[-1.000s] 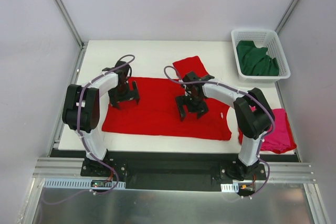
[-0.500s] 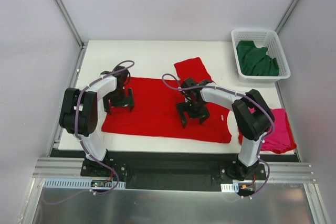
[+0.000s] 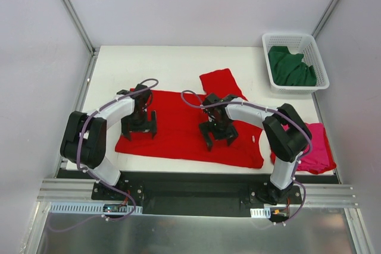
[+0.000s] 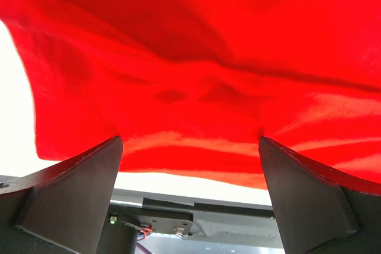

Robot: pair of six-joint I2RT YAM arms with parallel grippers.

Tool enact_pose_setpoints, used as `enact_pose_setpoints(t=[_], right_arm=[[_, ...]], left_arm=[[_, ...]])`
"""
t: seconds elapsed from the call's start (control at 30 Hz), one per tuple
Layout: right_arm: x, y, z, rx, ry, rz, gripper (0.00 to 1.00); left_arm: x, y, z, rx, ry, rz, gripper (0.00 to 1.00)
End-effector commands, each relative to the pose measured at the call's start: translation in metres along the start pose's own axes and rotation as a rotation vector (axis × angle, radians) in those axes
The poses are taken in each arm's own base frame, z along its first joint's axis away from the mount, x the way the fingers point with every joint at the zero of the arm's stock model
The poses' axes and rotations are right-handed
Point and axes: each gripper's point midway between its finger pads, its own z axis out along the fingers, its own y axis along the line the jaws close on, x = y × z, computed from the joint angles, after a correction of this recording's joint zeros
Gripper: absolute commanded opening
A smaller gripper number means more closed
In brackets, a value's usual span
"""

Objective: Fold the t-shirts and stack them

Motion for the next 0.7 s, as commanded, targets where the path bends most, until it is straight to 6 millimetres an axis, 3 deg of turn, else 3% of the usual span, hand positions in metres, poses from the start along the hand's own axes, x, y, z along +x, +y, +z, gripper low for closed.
enact_pose_setpoints(t=[0.0, 0.1, 0.27, 0.37, 0.5, 0.53, 0.63, 0.67], right_arm=[[0.024, -0.004, -0.003, 0.019, 0.067, 0.001, 0.96], [0.029, -0.004, -0.003, 0.019, 0.075, 0.0, 0.96], [0.03, -0.007, -0.005, 0.033, 0.071, -0.012, 0.96], [0.027, -0.009, -0.011, 0.043, 0.053, -0.012, 0.96], [0.019, -0.008, -0.018, 0.055, 0.035, -0.021, 0.96], [0.017, -0.007, -0.019, 0.054, 0.032, -0.022, 0.96], [0.01, -0.005, -0.026, 0.055, 0.018, -0.024, 0.96], [0.005, -0.004, -0.03, 0.056, 0.006, -0.024, 0.96]], left_arm=[[0.031, 0.003, -0.004, 0.015, 0.06, -0.007, 0.99], [0.044, 0.01, 0.002, -0.012, 0.088, -0.015, 0.99], [0.045, 0.019, 0.002, -0.105, 0.095, 0.005, 0.99], [0.04, 0.014, -0.001, -0.091, 0.103, 0.014, 0.99], [0.009, 0.003, -0.041, -0.066, 0.026, 0.018, 0.99], [-0.011, -0.005, -0.061, -0.044, -0.034, 0.015, 0.99], [-0.042, -0.018, -0.089, -0.004, -0.128, 0.023, 0.99], [-0.048, -0.021, -0.09, 0.006, -0.139, 0.035, 0.99]])
